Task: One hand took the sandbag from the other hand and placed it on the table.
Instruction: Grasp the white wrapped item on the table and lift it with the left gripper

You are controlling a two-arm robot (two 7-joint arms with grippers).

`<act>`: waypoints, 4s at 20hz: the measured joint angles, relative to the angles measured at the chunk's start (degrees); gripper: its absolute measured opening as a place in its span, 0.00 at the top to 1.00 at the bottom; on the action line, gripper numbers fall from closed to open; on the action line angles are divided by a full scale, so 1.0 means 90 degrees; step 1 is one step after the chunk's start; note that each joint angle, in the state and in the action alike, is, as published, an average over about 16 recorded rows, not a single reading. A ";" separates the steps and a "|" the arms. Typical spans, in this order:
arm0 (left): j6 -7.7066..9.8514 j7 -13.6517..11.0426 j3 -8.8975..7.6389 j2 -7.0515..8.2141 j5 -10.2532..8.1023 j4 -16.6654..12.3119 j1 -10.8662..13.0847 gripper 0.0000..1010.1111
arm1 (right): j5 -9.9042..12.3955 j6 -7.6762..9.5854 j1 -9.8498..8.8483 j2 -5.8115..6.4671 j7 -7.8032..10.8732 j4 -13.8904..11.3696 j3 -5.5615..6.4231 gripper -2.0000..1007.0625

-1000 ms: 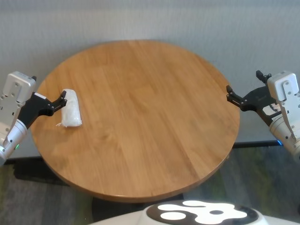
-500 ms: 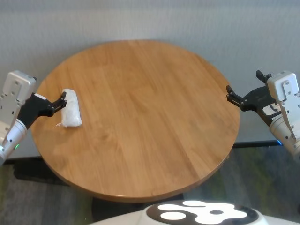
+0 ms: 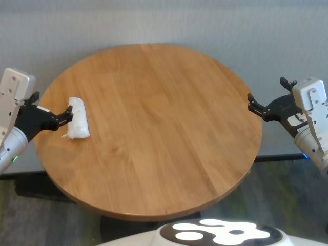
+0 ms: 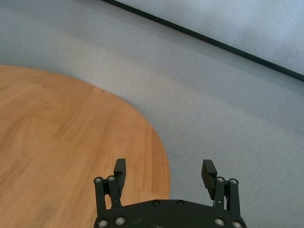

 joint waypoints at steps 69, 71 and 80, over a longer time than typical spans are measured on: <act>0.3145 0.0685 -0.0336 -0.2110 0.0182 0.1122 -0.1022 0.01 | 0.0000 0.0000 0.0000 0.0000 0.0000 0.0000 0.0000 0.00; 0.3133 0.0669 -0.0354 -0.2134 0.0202 0.1161 -0.1024 0.01 | 0.0000 0.0000 0.0000 0.0000 0.0000 0.0000 0.0000 0.00; 0.2992 0.0472 -0.0418 -0.2193 0.0245 0.1297 -0.1023 0.01 | 0.0000 0.0000 0.0000 0.0000 0.0000 0.0000 0.0000 0.00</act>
